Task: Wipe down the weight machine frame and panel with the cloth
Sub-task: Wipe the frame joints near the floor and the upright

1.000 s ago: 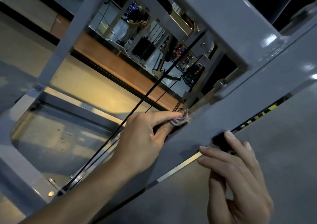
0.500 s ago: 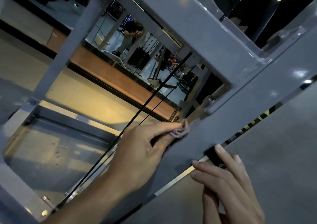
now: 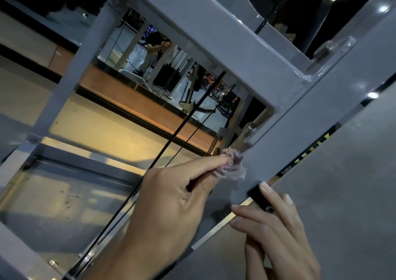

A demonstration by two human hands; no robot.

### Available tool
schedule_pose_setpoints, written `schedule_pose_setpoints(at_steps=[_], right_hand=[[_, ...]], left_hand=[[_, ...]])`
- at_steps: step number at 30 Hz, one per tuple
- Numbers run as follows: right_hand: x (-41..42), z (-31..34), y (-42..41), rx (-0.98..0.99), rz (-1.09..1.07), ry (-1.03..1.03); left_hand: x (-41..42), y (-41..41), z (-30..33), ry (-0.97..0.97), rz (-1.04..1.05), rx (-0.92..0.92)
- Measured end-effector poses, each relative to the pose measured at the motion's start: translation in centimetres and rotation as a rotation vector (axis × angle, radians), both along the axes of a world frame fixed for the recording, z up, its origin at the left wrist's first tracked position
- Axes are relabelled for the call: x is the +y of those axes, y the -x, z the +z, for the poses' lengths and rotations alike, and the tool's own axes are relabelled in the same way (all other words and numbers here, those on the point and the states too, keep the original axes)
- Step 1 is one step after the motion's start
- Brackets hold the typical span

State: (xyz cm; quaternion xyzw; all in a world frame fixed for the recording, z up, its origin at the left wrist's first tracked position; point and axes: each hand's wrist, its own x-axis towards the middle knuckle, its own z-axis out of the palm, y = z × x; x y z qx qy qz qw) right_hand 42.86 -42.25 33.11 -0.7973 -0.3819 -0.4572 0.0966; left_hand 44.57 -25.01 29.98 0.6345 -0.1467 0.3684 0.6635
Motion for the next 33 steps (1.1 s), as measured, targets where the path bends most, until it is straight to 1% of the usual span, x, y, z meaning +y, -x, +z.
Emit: schedule_pose_setpoints(at_steps=[1,3,6,9,13,15,17,20,24,27,29,31,33], right_hand=[[-0.7,0.1,-0.7,-0.011,0.004,0.047],[-0.3,-0.9,-0.7,0.007,-0.008,0.012],[-1.1,0.0,-0.9,0.010,0.001,0.016],[-0.7,-0.3,-0.7,-0.009,0.016,0.067],[-0.9,0.0,-0.9,-0.009,0.012,0.050],[-0.7,-0.2,-0.8,0.001,0.016,0.018],[-0.5,-0.3,-0.8,-0.016,0.036,0.013],[-0.6,0.0,-0.7,-0.013,0.027,0.022],[-0.8,0.2,-0.8,-0.031,0.046,0.029],[-0.8,-0.1,-1.0,-0.033,0.054,0.016],[-0.8,-0.2,-1.1,-0.027,0.050,0.014],[-0.9,-0.1,-1.1,-0.032,0.052,0.037],[-1.2,0.1,-1.2,-0.032,0.054,0.067]], left_hand=[[0.2,-0.1,0.2,-0.009,0.011,0.008],[0.4,-1.8,0.7,-0.012,0.001,0.020],[0.2,-4.1,1.9,-0.015,-0.037,0.069],[0.2,-2.8,1.2,-0.037,-0.002,0.067],[0.5,-1.2,0.4,0.040,-0.031,0.084],[0.8,-2.0,1.4,0.028,-0.059,0.119],[0.6,-3.4,2.8,0.069,-0.087,0.146],[0.2,-4.1,4.5,0.140,-0.110,0.117],[0.6,-2.3,3.5,0.124,-0.136,0.057],[1.4,-2.4,3.4,0.107,-0.101,0.082],[1.7,-3.9,4.5,0.154,-0.068,0.131],[1.5,-5.3,6.5,0.244,-0.181,0.152],[1.0,-6.1,8.1,0.252,-0.300,0.123]])
